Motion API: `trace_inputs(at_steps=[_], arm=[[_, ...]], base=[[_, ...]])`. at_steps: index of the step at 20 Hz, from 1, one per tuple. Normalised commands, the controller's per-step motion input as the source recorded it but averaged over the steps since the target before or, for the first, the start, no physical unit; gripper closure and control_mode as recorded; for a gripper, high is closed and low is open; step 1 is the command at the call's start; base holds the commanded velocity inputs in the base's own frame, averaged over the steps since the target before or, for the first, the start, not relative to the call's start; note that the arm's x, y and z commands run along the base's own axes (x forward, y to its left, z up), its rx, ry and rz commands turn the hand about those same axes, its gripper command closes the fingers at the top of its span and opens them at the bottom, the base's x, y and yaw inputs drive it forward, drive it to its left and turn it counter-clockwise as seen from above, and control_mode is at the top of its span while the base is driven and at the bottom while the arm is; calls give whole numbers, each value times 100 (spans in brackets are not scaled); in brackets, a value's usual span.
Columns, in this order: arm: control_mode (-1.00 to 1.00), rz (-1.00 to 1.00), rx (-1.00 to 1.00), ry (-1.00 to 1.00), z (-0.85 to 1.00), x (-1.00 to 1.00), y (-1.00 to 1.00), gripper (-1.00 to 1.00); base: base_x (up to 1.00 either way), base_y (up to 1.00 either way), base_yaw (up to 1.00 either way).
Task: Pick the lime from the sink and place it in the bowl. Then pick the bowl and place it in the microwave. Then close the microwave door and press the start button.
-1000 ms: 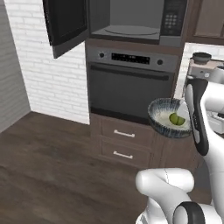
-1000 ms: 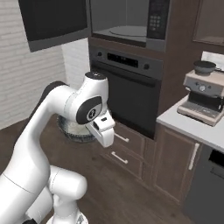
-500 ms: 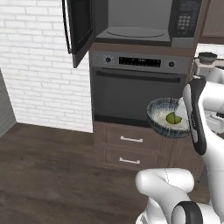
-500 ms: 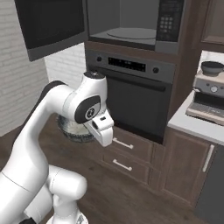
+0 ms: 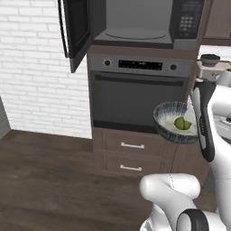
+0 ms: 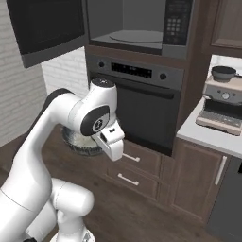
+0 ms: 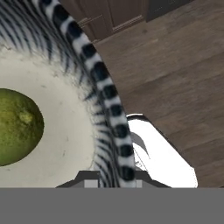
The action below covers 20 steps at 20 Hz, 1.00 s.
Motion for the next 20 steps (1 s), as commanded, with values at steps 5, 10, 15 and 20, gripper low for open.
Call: trace_inputs(at_steps=[5,10,15,20], arm=[[100,0,0,0,0,0,0,100],[100,0,0,0,0,0,0,100],[100,0,0,0,0,0,0,100],[100,0,0,0,0,0,0,100]], base=[[61,2,-4],[60,12,-12],[56,41,-18],[17,30,-15]])
